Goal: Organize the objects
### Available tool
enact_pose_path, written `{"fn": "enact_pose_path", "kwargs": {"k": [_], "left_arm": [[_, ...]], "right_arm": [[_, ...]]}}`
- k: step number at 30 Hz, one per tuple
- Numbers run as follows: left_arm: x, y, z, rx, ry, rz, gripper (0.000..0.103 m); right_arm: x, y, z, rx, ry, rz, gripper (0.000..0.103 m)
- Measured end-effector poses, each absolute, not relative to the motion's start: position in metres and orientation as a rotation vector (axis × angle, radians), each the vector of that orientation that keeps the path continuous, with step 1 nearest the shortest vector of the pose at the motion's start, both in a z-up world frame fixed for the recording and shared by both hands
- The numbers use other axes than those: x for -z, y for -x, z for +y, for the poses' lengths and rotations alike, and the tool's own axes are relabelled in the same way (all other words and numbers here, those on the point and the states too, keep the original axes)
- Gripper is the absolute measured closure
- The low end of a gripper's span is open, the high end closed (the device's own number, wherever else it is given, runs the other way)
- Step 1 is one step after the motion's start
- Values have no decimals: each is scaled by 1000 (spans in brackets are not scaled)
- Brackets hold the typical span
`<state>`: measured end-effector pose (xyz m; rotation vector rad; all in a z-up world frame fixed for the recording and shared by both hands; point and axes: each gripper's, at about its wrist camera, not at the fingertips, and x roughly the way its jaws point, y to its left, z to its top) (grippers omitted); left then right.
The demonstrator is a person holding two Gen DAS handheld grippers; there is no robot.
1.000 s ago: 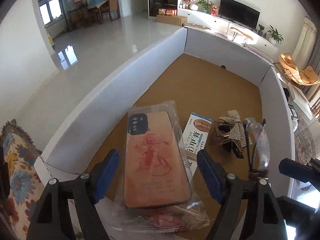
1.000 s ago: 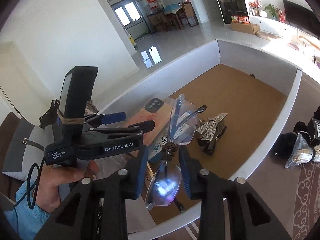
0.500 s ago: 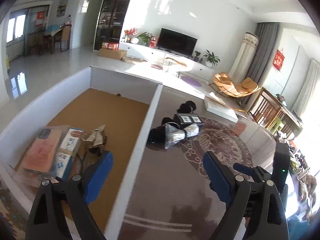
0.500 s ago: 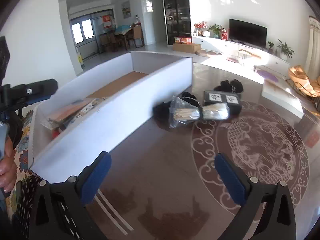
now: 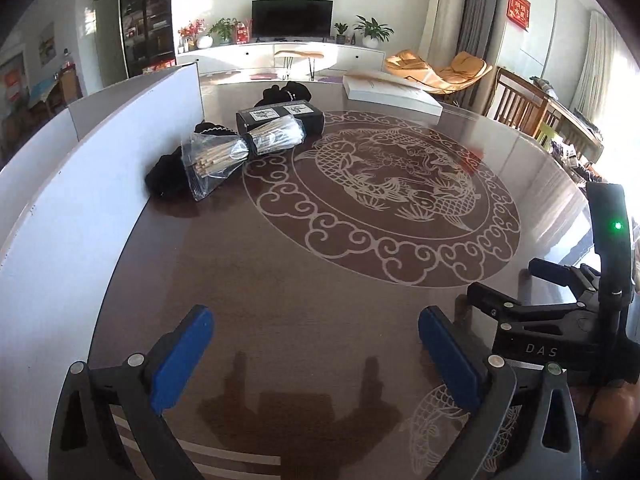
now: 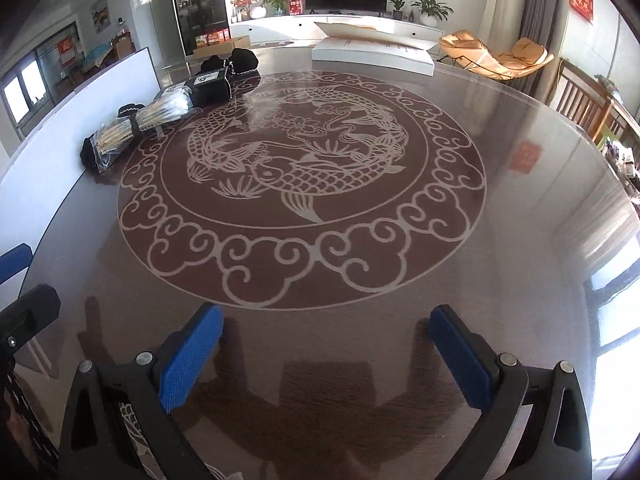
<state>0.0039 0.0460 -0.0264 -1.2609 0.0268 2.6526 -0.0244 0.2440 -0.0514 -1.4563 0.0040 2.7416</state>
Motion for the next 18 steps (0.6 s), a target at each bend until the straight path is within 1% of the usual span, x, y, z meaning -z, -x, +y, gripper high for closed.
{"fn": "enact_pose_path", "kwargs": {"k": [4,6,11,17,18], "left_arm": [[38,0,31,-2660,1328,-64,0],[40,1,27,-2675,1347,-77,0],[51,5,26,-2675,1445,-42,0],[55,6,33,-2700,1480,69,0],[55,5,32,-2703,1479,63,0]], "right_arm": [[53,24,239,-2761,1424,6,0],[53,25,238,-2761,1425,6,0],[54,24,238,-2761,1425,4,0],[54,25,238,-2761,1425,3,0],[54,25,238,-2761,1425,3,0]]}}
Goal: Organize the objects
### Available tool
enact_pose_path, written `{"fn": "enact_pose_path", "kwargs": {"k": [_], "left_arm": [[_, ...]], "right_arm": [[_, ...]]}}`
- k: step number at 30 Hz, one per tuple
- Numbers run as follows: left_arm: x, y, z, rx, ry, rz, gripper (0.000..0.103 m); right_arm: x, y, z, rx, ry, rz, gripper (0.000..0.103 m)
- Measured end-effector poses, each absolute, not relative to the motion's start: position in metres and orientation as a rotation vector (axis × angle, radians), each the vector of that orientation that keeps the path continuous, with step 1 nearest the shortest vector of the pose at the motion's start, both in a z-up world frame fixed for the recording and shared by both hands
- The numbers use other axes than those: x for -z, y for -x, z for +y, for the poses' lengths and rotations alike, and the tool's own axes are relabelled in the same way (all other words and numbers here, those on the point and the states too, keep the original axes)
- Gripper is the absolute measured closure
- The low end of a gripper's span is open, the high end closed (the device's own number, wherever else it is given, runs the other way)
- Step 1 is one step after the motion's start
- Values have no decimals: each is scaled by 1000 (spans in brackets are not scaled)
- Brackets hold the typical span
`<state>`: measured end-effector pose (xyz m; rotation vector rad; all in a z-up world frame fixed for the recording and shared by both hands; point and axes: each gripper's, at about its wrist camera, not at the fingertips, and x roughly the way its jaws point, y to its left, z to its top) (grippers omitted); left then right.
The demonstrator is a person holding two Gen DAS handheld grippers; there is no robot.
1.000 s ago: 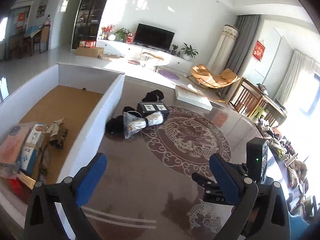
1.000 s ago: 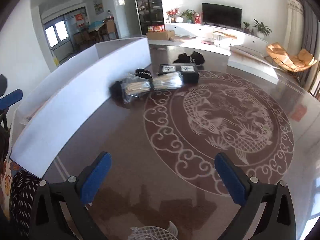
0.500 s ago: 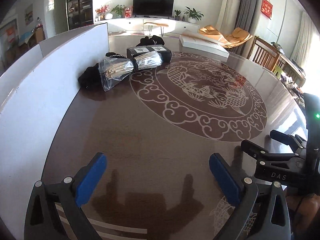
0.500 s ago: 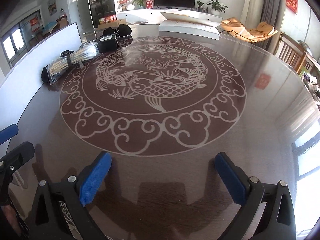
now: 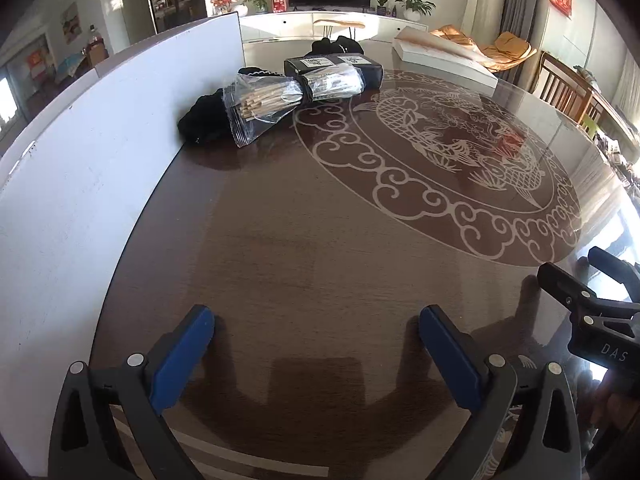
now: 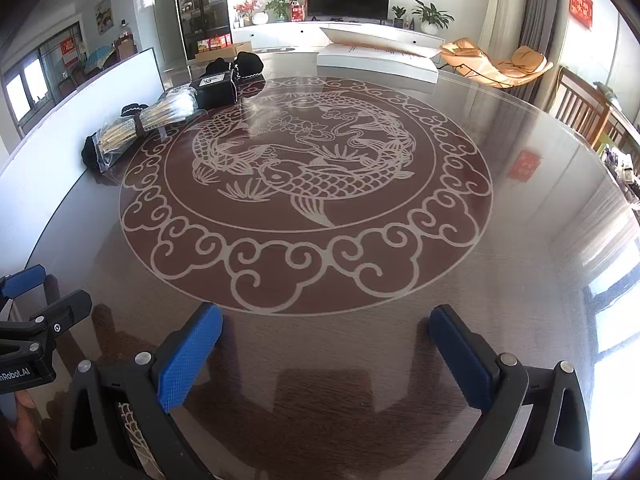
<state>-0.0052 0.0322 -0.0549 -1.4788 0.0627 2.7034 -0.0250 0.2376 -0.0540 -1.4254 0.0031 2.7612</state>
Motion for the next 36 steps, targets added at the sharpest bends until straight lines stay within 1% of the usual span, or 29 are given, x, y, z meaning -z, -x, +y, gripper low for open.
{"fn": "enact_pose_path", "kwargs": {"k": [24,36], "left_arm": [[54,7,31,-2705,1480,61,0],[53,8,19,-2759,1506,10,0]], "right_arm": [[54,25,238,-2761,1426,3,0],[54,25,238,-2762,1426,3,0]]}}
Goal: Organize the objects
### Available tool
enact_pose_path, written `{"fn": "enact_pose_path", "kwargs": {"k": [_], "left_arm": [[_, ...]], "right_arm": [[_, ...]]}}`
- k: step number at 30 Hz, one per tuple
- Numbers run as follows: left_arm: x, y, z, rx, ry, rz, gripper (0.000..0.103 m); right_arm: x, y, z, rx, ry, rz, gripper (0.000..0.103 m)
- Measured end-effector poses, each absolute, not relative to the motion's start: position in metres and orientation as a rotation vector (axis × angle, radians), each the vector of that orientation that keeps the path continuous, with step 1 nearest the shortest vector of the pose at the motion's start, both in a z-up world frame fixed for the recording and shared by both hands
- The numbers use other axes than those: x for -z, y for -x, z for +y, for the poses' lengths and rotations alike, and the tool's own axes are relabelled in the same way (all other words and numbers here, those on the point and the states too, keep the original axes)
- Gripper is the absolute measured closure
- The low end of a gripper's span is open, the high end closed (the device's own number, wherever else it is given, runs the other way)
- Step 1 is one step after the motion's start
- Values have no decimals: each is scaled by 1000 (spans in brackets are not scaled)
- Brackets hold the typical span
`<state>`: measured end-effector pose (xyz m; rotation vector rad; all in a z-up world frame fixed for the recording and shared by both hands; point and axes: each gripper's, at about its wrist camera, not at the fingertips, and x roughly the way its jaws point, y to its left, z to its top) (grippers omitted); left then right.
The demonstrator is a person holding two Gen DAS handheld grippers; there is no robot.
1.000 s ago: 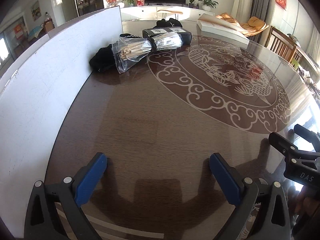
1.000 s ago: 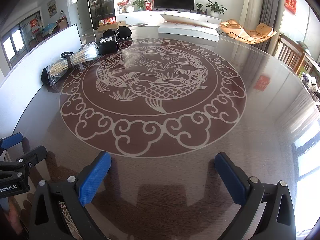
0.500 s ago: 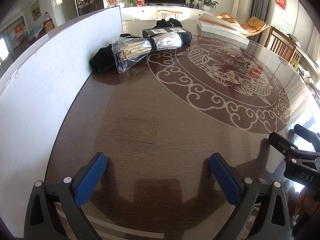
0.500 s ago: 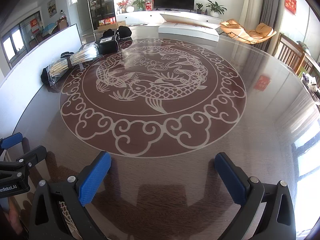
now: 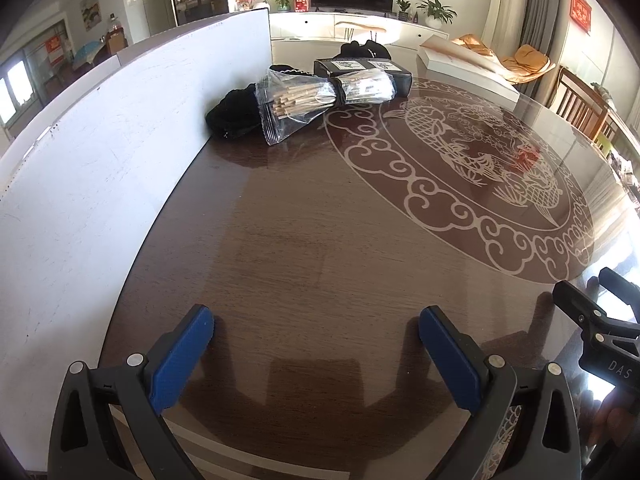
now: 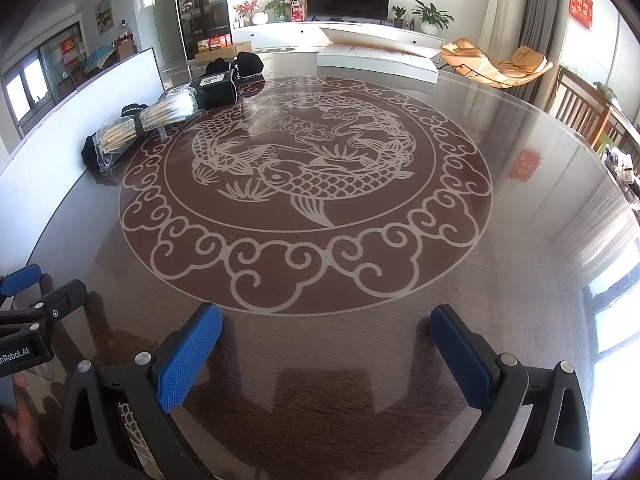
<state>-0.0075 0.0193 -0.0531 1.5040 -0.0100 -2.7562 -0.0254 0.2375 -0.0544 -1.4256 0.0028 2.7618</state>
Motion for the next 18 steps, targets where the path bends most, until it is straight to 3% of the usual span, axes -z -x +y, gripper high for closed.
{"fn": "enact_pose_path", "kwargs": {"k": [18], "left_arm": [[53,7,18,2759,-1492,-6,0]], "right_arm": [[55,40,237,-2805,1480,-45,0]]}}
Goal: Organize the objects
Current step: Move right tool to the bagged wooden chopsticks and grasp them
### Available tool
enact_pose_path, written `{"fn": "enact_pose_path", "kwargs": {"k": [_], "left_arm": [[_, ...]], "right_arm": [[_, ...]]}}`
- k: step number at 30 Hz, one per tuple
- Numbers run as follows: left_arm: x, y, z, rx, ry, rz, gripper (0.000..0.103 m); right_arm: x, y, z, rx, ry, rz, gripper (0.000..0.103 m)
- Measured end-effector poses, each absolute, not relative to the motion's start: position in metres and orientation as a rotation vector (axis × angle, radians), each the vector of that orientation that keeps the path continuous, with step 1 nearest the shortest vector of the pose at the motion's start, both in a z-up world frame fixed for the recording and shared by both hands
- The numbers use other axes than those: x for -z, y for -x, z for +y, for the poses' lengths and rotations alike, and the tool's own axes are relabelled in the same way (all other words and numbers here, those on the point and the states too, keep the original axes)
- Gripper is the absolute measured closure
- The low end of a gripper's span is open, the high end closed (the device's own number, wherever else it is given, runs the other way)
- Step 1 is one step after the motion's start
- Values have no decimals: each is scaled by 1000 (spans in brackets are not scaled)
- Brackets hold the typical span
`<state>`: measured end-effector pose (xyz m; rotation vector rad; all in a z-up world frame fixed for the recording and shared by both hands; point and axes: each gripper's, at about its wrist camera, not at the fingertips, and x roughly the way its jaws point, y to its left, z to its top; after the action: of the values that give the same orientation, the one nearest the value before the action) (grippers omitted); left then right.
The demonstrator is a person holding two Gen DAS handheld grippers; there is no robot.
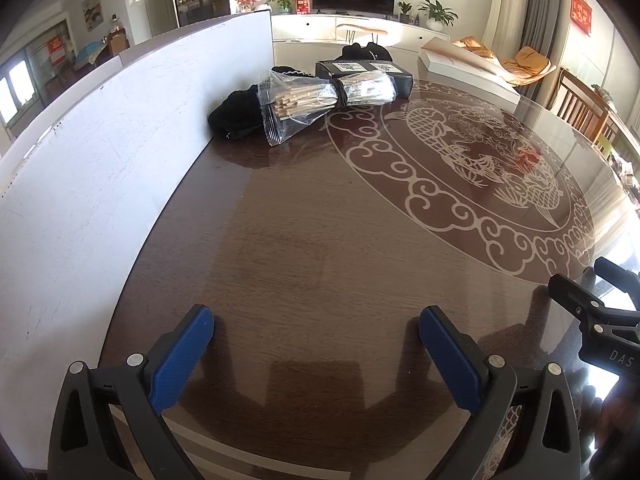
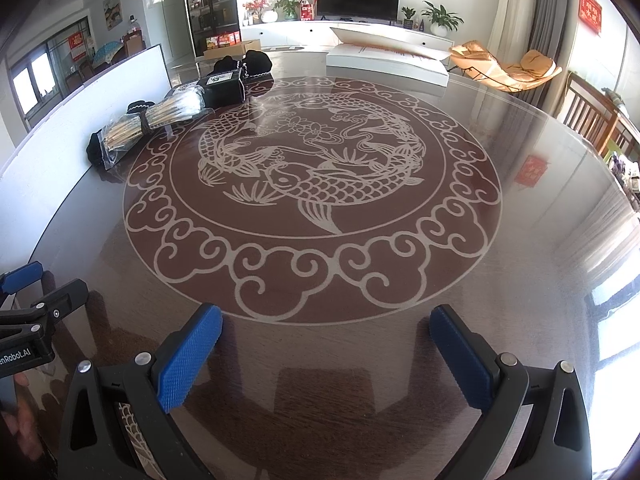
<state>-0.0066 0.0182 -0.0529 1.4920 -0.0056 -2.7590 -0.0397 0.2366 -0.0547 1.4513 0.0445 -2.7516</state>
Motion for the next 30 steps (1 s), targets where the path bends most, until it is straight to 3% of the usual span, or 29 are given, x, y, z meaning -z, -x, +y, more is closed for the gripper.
{"fn": "enact_pose_path", "kwargs": {"k": [8,14,19,21,22,26,30], "left_arm": [[53,8,19,2758,-1482,-1,0],[53,9,19,2759,-1480,-2,0],[54,9,19,2759,-1480,-2,0],[54,9,19,2760,-1479,-3,0],[54,9,20,2760,-1479,-2,0],[54,10,20,2759,-1479,-2,0],[54,10,20,2759,-1479,-2,0]], "right_arm": [[29,131,186,2560,-1440,91,0],[-13,217,67,2443,-1247,364,0],[6,250,-2,2353,-1202,511,2],[26,248,-12,2260,-1242,542,24],[36,244,-11,2223,-1266,546,42],[39,216,25,2206,-1258,423,46],[39,171,80,2182,-1324,437,46]]}}
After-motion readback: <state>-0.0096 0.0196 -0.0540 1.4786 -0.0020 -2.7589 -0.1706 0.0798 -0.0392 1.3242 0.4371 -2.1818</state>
